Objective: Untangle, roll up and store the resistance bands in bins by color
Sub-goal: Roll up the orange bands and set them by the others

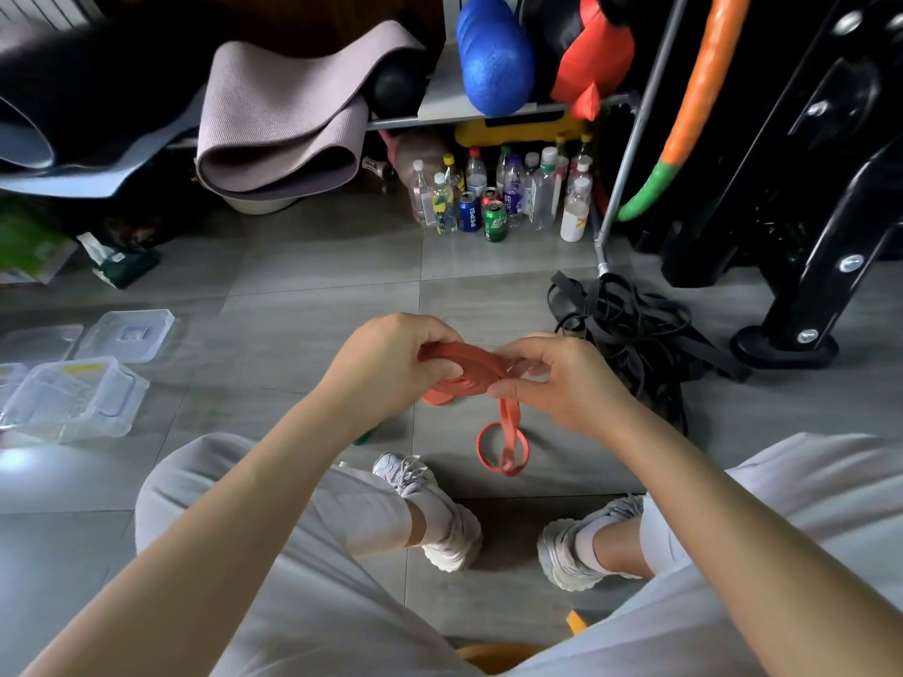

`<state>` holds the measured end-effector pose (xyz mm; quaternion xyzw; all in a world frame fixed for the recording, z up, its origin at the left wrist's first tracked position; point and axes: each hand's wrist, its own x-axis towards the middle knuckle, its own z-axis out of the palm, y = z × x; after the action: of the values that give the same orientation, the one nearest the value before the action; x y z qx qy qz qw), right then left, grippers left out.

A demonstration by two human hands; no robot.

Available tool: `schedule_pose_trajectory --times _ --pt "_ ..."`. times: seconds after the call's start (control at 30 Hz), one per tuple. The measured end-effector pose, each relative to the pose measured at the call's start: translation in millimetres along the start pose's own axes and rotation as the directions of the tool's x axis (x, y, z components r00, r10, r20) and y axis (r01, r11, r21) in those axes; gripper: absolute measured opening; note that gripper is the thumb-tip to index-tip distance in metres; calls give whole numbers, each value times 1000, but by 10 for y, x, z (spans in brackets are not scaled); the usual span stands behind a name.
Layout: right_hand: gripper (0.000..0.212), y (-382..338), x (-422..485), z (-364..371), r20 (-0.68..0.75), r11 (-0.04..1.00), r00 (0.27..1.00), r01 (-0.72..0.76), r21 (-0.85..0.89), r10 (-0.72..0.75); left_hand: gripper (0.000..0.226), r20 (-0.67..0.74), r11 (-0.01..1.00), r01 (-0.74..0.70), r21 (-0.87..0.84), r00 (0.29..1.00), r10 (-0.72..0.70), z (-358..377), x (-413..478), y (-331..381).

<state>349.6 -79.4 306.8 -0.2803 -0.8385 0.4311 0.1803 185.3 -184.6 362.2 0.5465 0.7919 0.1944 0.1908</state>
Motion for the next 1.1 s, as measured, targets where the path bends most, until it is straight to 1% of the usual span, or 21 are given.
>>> schedule_pose_trajectory --times 0.07,0.17,0.23,0.33,0.47,0.57,0.67,0.73,0.8,0.93,1.0,1.1 --pt "23 -8 -3 14 -4 1000 1000 -15 -20 15 16 14 998 -10 64 1000 9 6 -9 15" --pt "21 -12 -17 19 -24 999 1000 -21 -45 20 18 13 990 -19 141 1000 18 -15 -21 36" --pt "20 -9 -23 20 -31 998 999 -16 -65 15 21 11 974 -22 227 1000 20 -31 -28 55" --pt "18 -6 -41 43 0 997 1000 2 -73 -2 22 24 947 -31 321 999 24 -35 -25 84" --pt "20 18 -67 86 1 999 1000 31 -25 -31 24 41 922 -49 384 999 36 -31 -14 107" --pt "19 22 -71 95 1 995 999 53 -83 -53 24 47 916 -40 398 999 23 -28 -10 87" --pt "17 22 -67 76 -20 995 999 35 -94 -37 21 53 908 -28 418 999 7 -25 -7 55" --pt "16 28 -52 68 -12 995 1000 27 -94 -28 21 54 924 -29 381 998 9 -27 -21 51" --pt "16 32 -47 73 -1 997 999 37 -72 -37 22 52 952 -33 305 999 18 -31 -37 48" --pt "18 53 -65 95 -16 995 995 94 -14 -94 21 -10 975 -37 221 999 40 -23 -43 23" --pt "19 73 -62 108 -47 996 995 85 3 -85 20 -32 980 -35 194 999 42 -7 -37 9" --pt "17 68 -50 124 -149 997 986 77 -13 -78 17 -63 994 -42 101 997 49 12 -40 -2"
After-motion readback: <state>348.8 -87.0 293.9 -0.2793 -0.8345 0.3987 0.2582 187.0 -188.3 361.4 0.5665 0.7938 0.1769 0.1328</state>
